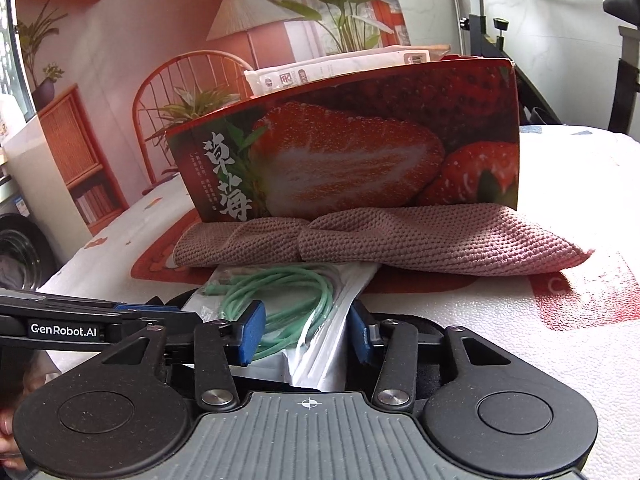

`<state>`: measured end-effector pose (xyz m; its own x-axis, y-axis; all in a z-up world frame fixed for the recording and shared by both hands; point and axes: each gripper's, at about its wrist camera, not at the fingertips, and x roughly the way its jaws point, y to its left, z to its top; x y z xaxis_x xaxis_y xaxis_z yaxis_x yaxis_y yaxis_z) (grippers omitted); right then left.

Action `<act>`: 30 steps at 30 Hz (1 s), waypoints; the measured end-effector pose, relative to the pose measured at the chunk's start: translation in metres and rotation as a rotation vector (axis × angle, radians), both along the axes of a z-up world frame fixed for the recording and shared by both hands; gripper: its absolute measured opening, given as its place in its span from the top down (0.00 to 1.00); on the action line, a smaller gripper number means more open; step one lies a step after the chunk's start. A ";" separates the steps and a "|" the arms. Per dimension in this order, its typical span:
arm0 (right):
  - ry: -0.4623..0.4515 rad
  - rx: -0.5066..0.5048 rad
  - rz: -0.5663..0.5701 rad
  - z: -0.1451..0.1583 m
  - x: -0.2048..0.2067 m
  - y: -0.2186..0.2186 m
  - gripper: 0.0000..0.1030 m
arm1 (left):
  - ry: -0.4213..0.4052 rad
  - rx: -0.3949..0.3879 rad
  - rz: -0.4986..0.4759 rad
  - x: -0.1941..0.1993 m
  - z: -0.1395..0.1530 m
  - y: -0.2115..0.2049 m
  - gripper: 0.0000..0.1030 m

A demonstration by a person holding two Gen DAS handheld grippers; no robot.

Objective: Organize soft objects
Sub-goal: 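Move both grippers down to the clear bag of green cables, then close both grippers on the edge of the cable bag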

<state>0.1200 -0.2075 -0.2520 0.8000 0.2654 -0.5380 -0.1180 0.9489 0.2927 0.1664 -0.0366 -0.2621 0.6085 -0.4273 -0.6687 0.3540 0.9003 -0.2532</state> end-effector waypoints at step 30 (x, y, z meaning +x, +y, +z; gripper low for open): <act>-0.085 0.025 0.054 0.016 -0.012 -0.001 0.72 | -0.069 -0.012 0.018 -0.014 0.022 -0.001 0.93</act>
<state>0.1080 -0.2083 -0.2362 0.8265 0.3221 -0.4617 -0.1945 0.9330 0.3026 0.1527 -0.0379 -0.2397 0.6606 -0.4236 -0.6198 0.3544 0.9038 -0.2400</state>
